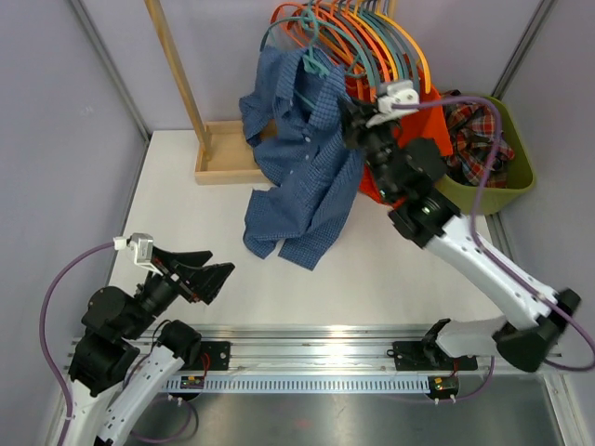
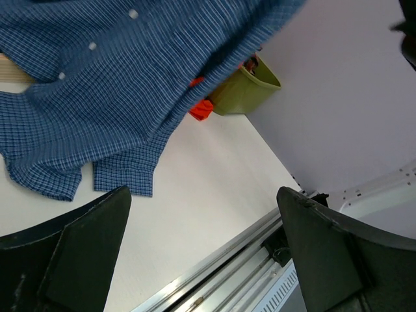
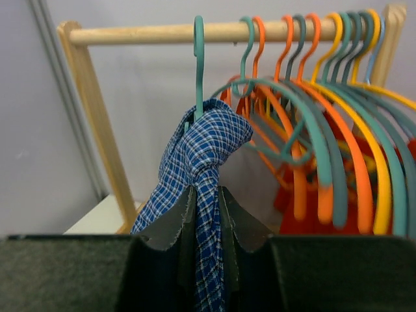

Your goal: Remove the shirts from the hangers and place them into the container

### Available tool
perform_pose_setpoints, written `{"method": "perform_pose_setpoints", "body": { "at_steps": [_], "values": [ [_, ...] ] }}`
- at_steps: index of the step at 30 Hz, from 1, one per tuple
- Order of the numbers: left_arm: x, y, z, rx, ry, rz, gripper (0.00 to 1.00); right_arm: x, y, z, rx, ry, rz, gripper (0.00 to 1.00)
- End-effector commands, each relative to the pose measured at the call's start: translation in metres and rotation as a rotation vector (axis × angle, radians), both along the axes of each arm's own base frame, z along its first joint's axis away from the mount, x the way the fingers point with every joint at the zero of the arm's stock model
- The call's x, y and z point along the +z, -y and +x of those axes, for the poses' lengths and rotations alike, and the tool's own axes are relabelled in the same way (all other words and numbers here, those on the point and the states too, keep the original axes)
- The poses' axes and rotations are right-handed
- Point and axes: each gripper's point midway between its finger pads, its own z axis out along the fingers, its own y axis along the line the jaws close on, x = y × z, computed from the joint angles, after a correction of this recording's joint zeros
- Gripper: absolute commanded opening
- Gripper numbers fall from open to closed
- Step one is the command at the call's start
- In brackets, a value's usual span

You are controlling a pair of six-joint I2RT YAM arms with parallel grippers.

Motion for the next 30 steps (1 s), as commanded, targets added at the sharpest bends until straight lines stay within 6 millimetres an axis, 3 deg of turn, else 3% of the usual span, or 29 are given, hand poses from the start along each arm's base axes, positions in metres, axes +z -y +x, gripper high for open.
{"method": "perform_pose_setpoints", "body": {
  "at_steps": [1, 3, 4, 6, 7, 8, 10, 12, 13, 15, 19, 24, 30],
  "values": [
    [0.03, -0.005, 0.009, 0.052, 0.079, -0.03, 0.99, -0.036, 0.016, -0.053, 0.123, -0.155, 0.022, 0.0],
    [0.037, -0.003, 0.017, 0.064, 0.092, -0.039, 0.99, -0.045, 0.028, -0.079, 0.163, -0.194, 0.053, 0.0],
    [0.038, -0.001, 0.02, 0.063, 0.094, -0.04, 0.99, -0.079, 0.024, -0.088, 0.185, -0.283, -0.013, 0.0],
    [0.045, 0.004, 0.028, 0.061, 0.107, -0.068, 0.99, -0.091, 0.029, -0.11, 0.234, -0.339, 0.001, 0.0],
    [0.043, 0.011, 0.035, 0.044, 0.089, -0.066, 0.99, -0.117, 0.026, -0.121, 0.259, -0.408, -0.043, 0.0],
    [0.054, 0.016, 0.037, 0.03, 0.113, -0.108, 0.99, -0.126, 0.026, -0.128, 0.274, -0.443, -0.026, 0.0],
    [0.045, 0.03, 0.048, -0.009, 0.082, -0.12, 0.99, -0.152, 0.031, -0.146, 0.301, -0.505, -0.036, 0.0],
    [0.051, 0.04, 0.055, -0.039, 0.097, -0.168, 0.99, -0.164, 0.03, -0.163, 0.343, -0.545, -0.005, 0.0],
    [0.043, 0.046, 0.06, -0.053, 0.082, -0.17, 0.99, -0.186, 0.028, -0.167, 0.346, -0.589, -0.024, 0.0],
    [0.04, 0.056, 0.073, -0.063, 0.068, -0.183, 0.99, -0.209, 0.023, -0.179, 0.371, -0.645, -0.022, 0.0],
    [0.021, 0.08, 0.089, -0.084, 0.031, -0.176, 0.99, -0.229, 0.008, -0.193, 0.419, -0.687, -0.006, 0.0],
    [0.004, 0.112, 0.099, -0.086, -0.014, -0.168, 0.99, -0.223, -0.004, -0.195, 0.429, -0.667, 0.014, 0.0],
    [0.006, 0.13, 0.108, -0.059, 0.004, -0.166, 0.99, -0.217, -0.015, -0.198, 0.458, -0.66, 0.025, 0.0]
  ]
}}
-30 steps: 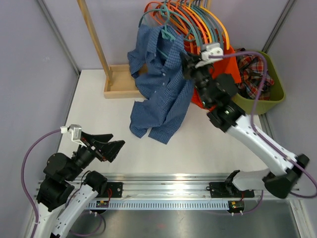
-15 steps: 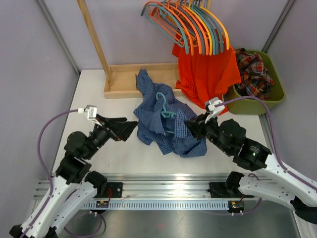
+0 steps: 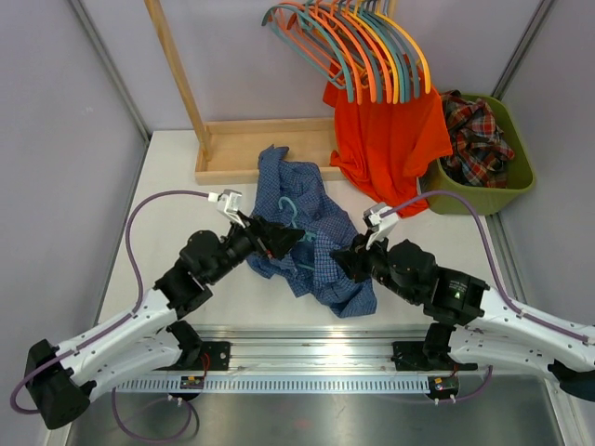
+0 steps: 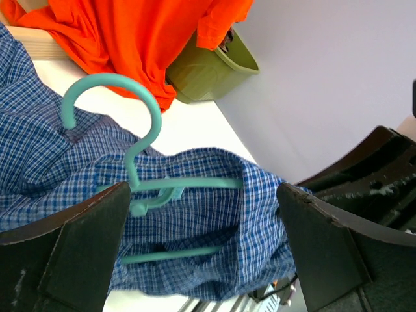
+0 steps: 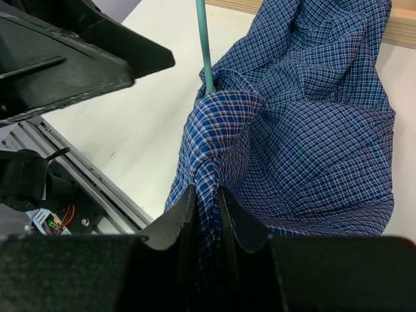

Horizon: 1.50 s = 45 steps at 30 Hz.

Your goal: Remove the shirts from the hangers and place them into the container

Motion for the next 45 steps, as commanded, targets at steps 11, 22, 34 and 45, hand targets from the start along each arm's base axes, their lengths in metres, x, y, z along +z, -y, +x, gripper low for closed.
{"method": "perform_pose_setpoints", "body": {
  "at_steps": [11, 22, 34, 45],
  "values": [
    [0.004, 0.005, 0.046, 0.207, 0.087, 0.061, 0.99, 0.051, -0.016, -0.014, 0.045, 0.045, 0.149, 0.0],
    [0.006, 0.024, 0.041, 0.125, 0.085, 0.01, 0.26, 0.067, 0.0, -0.014, 0.011, 0.076, 0.194, 0.0],
    [0.051, 0.027, 0.057, 0.175, 0.152, 0.035, 0.0, 0.059, -0.001, -0.014, 0.003, 0.043, 0.159, 0.21],
    [0.097, 0.0, 0.112, 0.313, 0.178, 0.187, 0.0, 0.042, 0.017, -0.015, -0.036, 0.017, 0.143, 0.5]
  ]
}}
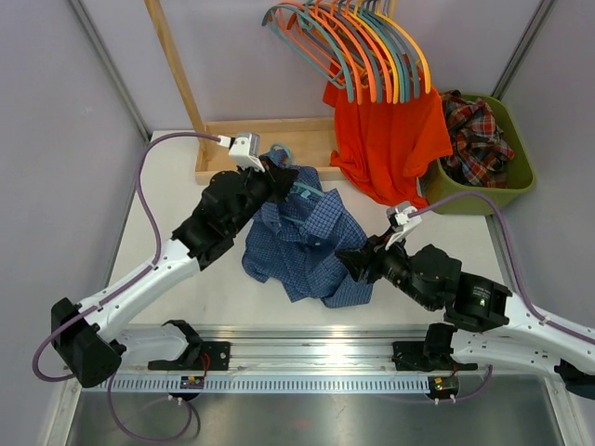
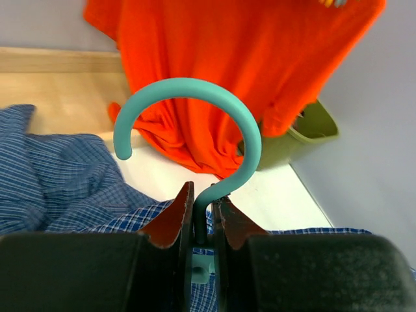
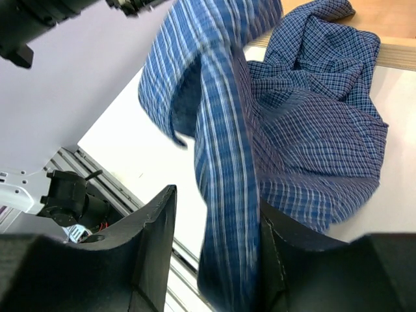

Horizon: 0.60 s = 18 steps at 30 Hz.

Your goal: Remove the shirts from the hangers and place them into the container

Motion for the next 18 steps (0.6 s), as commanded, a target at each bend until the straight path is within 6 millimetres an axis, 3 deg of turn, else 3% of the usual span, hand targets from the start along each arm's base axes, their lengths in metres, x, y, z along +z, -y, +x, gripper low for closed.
{"method": "perform_pose_setpoints", "body": {
  "at_steps": [1, 5, 7, 8, 9, 18],
  "values": [
    [0.033, -0.019, 0.015, 0.08, 0.065, -0.012, 0.0, 0.002, 0.006, -0.003, -0.011, -0.007, 0.024, 0.51],
    [0.035, -0.03, 0.017, 0.104, 0.071, -0.013, 0.0, -0.005, 0.006, -0.003, -0.014, -0.011, 0.01, 0.46],
    [0.034, -0.037, 0.019, 0.124, 0.072, -0.008, 0.0, -0.005, 0.006, -0.003, -0.009, -0.012, 0.005, 0.23],
    [0.035, -0.042, 0.021, 0.143, 0.074, -0.009, 0.0, -0.007, 0.005, -0.004, -0.006, -0.014, -0.002, 0.17],
    [0.035, -0.048, 0.023, 0.159, 0.075, -0.001, 0.0, -0.008, 0.006, -0.004, -0.007, -0.02, 0.0, 0.02],
    [0.059, -0.132, 0.027, 0.42, 0.124, -0.021, 0.0, -0.008, 0.029, -0.003, -0.07, -0.025, 0.001, 0.0]
  ]
}}
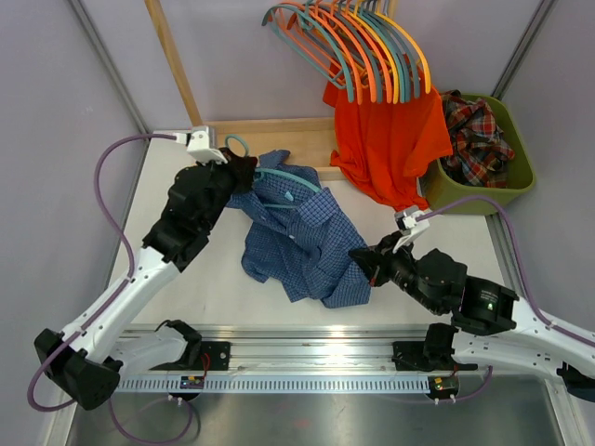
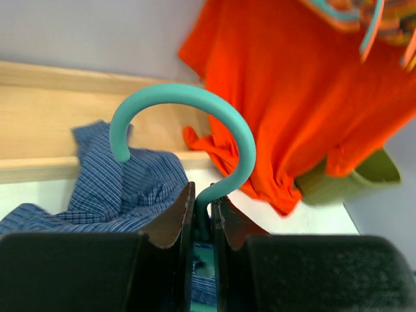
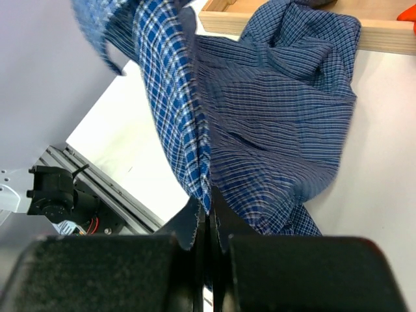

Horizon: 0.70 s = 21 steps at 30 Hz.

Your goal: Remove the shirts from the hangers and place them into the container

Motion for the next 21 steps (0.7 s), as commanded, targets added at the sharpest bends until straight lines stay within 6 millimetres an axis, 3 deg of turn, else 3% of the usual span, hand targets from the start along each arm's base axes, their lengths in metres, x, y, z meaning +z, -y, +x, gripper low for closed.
{"method": "perform_pose_setpoints", "body": {
  "at_steps": [1, 4, 6, 9, 12, 13, 15, 16, 17, 20, 21],
  "values": [
    [0.047, -0.062, 0.002, 0.227, 0.13, -0.073, 0.0, 0.008, 0.018, 0.0, -0.051, 0.008, 0.031, 0.0],
    [0.046, -0.081, -0.009, 0.271, 0.152, -0.138, 0.0, 0.005, 0.027, 0.002, -0.083, 0.011, 0.028, 0.0],
    [0.045, -0.082, -0.02, 0.251, 0.172, -0.204, 0.0, 0.0, 0.029, 0.004, -0.105, 0.008, 0.021, 0.0],
    [0.046, -0.064, -0.033, 0.132, 0.179, -0.312, 0.0, -0.01, 0.024, 0.008, -0.115, 0.005, 0.009, 0.0],
    [0.03, -0.038, -0.045, -0.017, 0.123, -0.392, 0.0, -0.026, 0.013, 0.014, -0.126, -0.001, -0.028, 0.0],
    [0.02, -0.035, -0.051, -0.042, 0.106, -0.412, 0.0, -0.041, 0.007, 0.017, -0.129, -0.014, -0.068, 0.0],
    [0.027, -0.032, -0.062, -0.092, 0.131, -0.499, 0.0, -0.049, -0.002, 0.02, -0.13, -0.026, -0.074, 0.0],
    [0.017, -0.03, -0.067, -0.111, 0.124, -0.52, 0.0, -0.063, -0.01, 0.02, -0.118, -0.044, -0.112, 0.0],
    [0.03, -0.029, -0.078, -0.157, 0.153, -0.567, 0.0, -0.065, -0.015, 0.022, -0.118, -0.049, -0.106, 0.0],
    [0.037, -0.026, -0.098, -0.239, 0.175, -0.637, 0.0, -0.085, -0.029, 0.025, -0.109, -0.069, -0.145, 0.0],
    [0.048, -0.026, -0.105, -0.273, 0.199, -0.689, 0.0, -0.09, -0.032, 0.026, -0.106, -0.072, -0.154, 0.0]
  ]
}}
